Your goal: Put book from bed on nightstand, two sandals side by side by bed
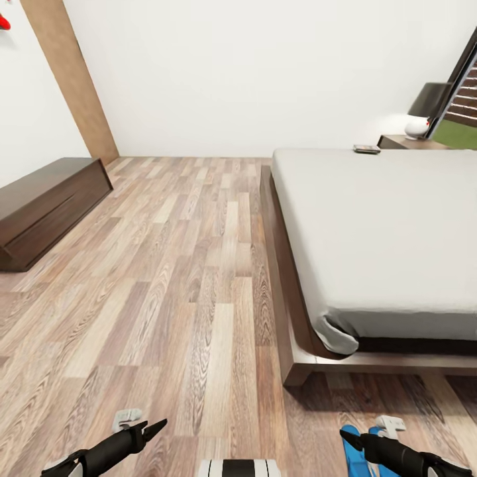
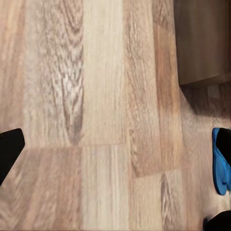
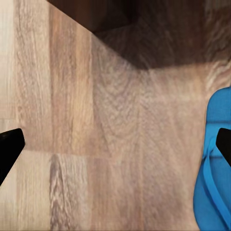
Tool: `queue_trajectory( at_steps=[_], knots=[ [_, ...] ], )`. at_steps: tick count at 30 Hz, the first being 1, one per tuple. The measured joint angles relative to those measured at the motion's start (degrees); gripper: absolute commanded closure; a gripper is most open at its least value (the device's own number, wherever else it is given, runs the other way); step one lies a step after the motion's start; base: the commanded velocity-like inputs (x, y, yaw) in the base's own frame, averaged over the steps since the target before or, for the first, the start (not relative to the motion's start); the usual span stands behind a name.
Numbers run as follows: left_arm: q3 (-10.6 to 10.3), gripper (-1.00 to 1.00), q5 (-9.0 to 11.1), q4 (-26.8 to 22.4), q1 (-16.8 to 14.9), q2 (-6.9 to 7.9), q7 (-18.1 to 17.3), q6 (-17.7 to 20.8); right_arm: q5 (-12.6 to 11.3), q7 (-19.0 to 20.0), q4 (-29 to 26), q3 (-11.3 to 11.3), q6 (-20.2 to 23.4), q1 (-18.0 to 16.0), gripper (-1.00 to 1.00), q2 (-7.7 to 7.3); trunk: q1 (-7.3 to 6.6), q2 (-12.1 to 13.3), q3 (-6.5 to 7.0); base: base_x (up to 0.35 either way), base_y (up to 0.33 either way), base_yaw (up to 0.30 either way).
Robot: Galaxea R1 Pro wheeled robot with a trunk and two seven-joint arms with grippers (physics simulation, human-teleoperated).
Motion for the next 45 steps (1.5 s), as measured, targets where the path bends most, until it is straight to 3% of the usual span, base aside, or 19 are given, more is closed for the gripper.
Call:
queue_trajectory(
  at_steps=[23,31,41,45],
  knots=[
    [0.08,-1.0,-0.02,0.0,0.0,-0.45,3.13,0.02,-0.03,-0.07,0.0,0.0,-0.05,0.0,-1.0,0.04,-5.05,9.23,4.13,0.0,0.0,0.0],
    [0.0,-1.0,-0.06,0.0,0.0,-0.45,3.21,0.01,0.04,-0.13,0.0,0.0,-3.49,0.0,-1.0,0.04,-6.81,12.43,5.56,0.0,0.0,0.0],
    [-0.01,-1.0,-0.06,0.01,0.0,-1.08,3.31,0.0,0.07,-0.15,0.38,0.02,-4.0,0.0,-1.0,0.08,-9.01,16.44,7.36,0.0,0.0,0.0],
    [-0.02,-1.0,-0.03,0.31,0.0,-1.81,5.85,-0.34,0.12,-0.21,4.99,0.16,-4.18,0.01,-1.0,1.42,-9.88,18.05,8.08,0.0,0.0,0.0]
  ],
)
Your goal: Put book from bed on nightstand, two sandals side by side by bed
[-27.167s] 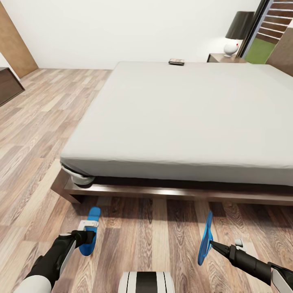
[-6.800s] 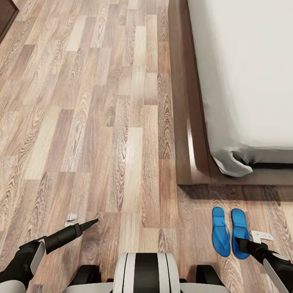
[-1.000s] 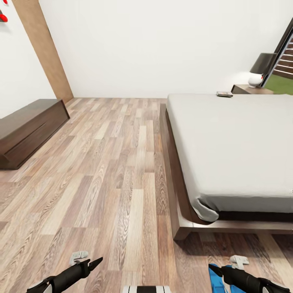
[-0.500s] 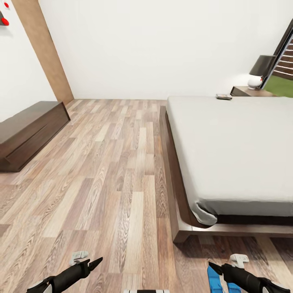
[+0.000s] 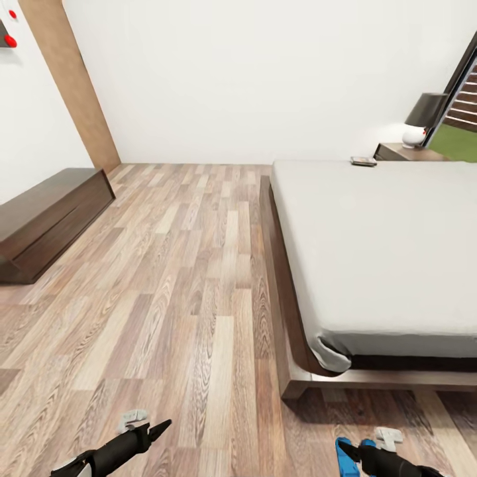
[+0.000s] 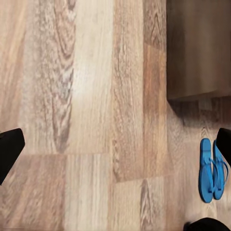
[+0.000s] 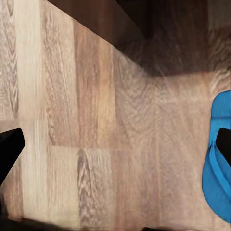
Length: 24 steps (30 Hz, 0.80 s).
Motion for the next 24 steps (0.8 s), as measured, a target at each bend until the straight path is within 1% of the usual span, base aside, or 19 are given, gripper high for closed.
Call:
queue_trajectory(
  at_steps=[2,4,6,7,8,9,13,16,24],
  knots=[
    [0.0,-1.0,-0.04,1.03,0.0,-0.85,3.29,-1.35,0.08,-0.07,4.1,-0.03,-1.41,0.01,-1.0,2.35,-0.44,0.8,0.36,0.0,0.0,0.0],
    [-0.05,-1.0,-0.09,2.65,0.01,-2.12,7.28,-3.66,0.13,-0.15,7.85,-0.05,-5.08,0.01,-1.0,4.54,-0.88,1.6,0.72,0.0,0.0,0.0],
    [-0.06,-1.0,-0.14,4.33,0.01,-3.37,11.15,-6.01,0.04,-0.26,11.0,-0.03,-9.07,0.01,-1.0,5.86,-1.32,2.41,1.07,0.0,0.0,0.0],
    [-0.03,-1.0,-0.18,4.86,0.0,-3.58,11.96,-6.42,-0.01,-0.28,11.65,-0.04,-9.76,0.0,-1.0,6.06,-1.54,2.81,1.26,0.0,0.0,0.0],
    [-0.13,-1.0,-0.64,6.21,0.01,-3.84,13.14,-7.03,-0.06,-0.29,12.59,-0.06,-10.73,0.01,-1.0,6.32,-1.76,3.21,1.43,0.0,0.0,0.0],
    [-0.09,-1.0,-0.96,6.88,0.0,-3.94,13.59,-7.28,-0.09,-0.3,12.95,-0.06,-11.14,0.01,-1.0,6.41,-1.98,3.61,1.61,0.0,0.0,0.0],
    [-0.26,-1.0,-4.74,9.16,0.38,-4.09,15.02,-9.08,-0.17,-0.26,14.1,-0.15,-12.62,0.01,-1.0,6.73,-2.86,5.21,2.33,0.0,0.0,0.0],
    [-0.25,-1.0,-6.45,9.52,1.22,-4.16,15.37,-9.74,-0.25,-0.23,14.27,-0.35,-12.92,0.01,-1.0,6.73,-3.52,6.42,2.87,0.0,0.0,0.0],
    [-0.17,-1.0,-6.84,9.62,1.48,-3.99,15.54,-9.83,-0.25,-0.23,14.38,-0.59,-13.02,0.01,-1.0,6.71,-5.27,9.63,4.31,0.0,0.0,0.0]
  ],
)
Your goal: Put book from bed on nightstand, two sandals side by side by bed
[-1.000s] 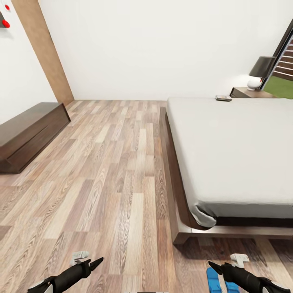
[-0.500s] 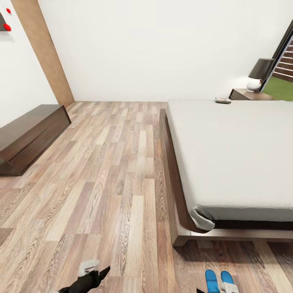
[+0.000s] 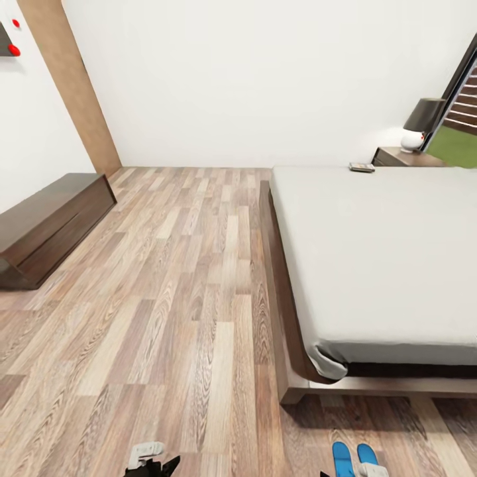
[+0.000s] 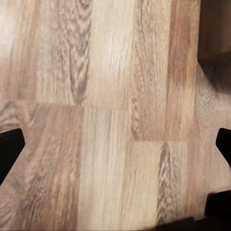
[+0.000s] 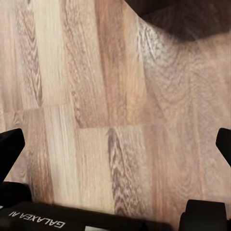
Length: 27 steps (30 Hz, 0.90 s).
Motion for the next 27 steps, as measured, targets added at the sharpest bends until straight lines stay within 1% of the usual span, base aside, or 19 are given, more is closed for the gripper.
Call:
queue_trajectory(
  at_steps=[4,6,7,10,12,15,27],
  knots=[
    [0.0,-1.0,0.0,0.0,0.01,0.2,0.17,0.0,-0.02,0.0,-0.03,-0.05,0.01,0.0,-1.0,0.0,-0.88,1.6,0.72,0.0,0.0,0.0],
    [-0.02,-1.0,0.0,0.0,0.01,0.43,0.86,-0.01,-0.02,0.0,-0.03,-0.1,0.0,0.0,-1.0,0.0,-0.88,1.62,0.72,0.0,0.0,0.0],
    [-0.01,-1.0,0.01,0.0,0.01,0.71,2.0,-0.02,-0.02,0.0,-0.03,-0.12,0.01,0.0,-1.0,0.0,-0.88,1.62,0.72,0.0,0.0,0.0],
    [-0.05,-1.0,0.0,0.0,0.01,0.92,3.88,-0.04,-0.02,0.0,-0.04,-0.14,0.02,0.0,-1.0,0.0,-0.89,1.62,0.72,0.0,0.0,0.011],
    [-0.07,-1.0,0.0,0.0,0.01,0.98,4.45,-0.05,-0.02,0.0,-0.04,-0.15,0.02,0.0,-1.0,0.0,-0.88,1.62,0.72,0.0,0.0,0.097],
    [-0.07,-1.0,-0.01,-0.01,0.02,0.93,4.95,-0.06,-0.05,0.06,-0.06,-0.15,0.0,-0.01,-1.0,0.0,-0.89,1.62,0.68,0.0,0.0,0.234],
    [-0.04,-1.0,0.0,-0.01,0.03,0.77,5.05,-0.06,-0.02,0.09,-0.12,-0.15,0.04,-0.02,-1.0,0.0,-0.88,1.62,0.34,0.0,0.0,0.265]
  ],
)
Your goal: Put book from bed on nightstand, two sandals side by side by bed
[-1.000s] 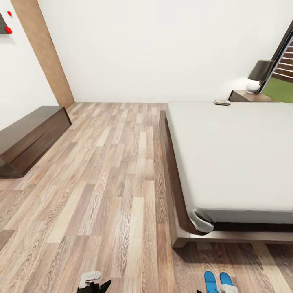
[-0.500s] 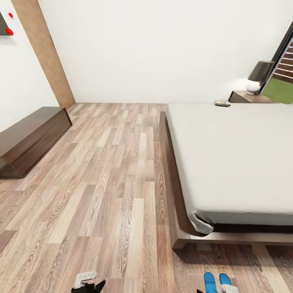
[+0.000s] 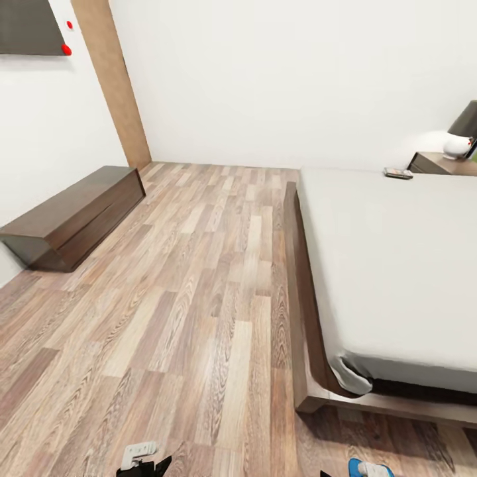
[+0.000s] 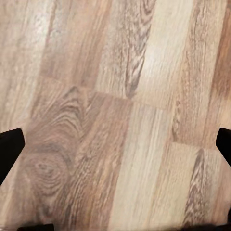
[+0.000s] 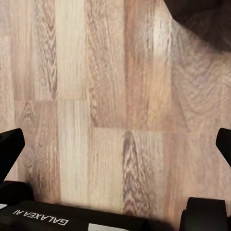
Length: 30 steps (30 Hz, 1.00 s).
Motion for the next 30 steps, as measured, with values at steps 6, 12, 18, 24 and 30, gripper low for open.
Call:
queue_trajectory(
  at_steps=[6,12,18,24,30],
  knots=[
    [-0.01,-1.0,0.0,0.0,0.02,0.0,0.0,0.0,0.0,0.0,0.0,0.06,-0.02,0.0,-1.0,0.0,0.0,0.0,-0.17,0.0,0.0,0.268],
    [-0.01,-1.0,0.0,0.0,0.03,-0.08,0.0,0.0,0.0,0.0,0.0,0.08,0.01,0.0,-1.0,0.0,-0.43,0.79,0.01,0.0,0.0,0.25],
    [-0.02,-1.0,0.01,0.01,0.0,-0.09,0.01,0.0,0.0,0.0,-0.01,0.08,-0.01,0.01,-1.0,0.0,-1.75,3.19,0.92,0.0,0.0,0.164],
    [-0.02,-1.0,0.01,0.02,0.0,-0.18,0.01,0.0,0.0,0.0,-0.02,0.14,-0.01,0.02,-1.0,0.0,-3.07,5.6,1.96,0.0,0.0,0.019],
    [-0.04,-1.0,0.0,0.02,0.0,-0.24,0.01,0.0,0.0,0.0,-0.02,0.17,-0.02,0.02,-1.0,0.0,-4.17,7.62,2.86,0.0,0.0,0.001]
  ],
)
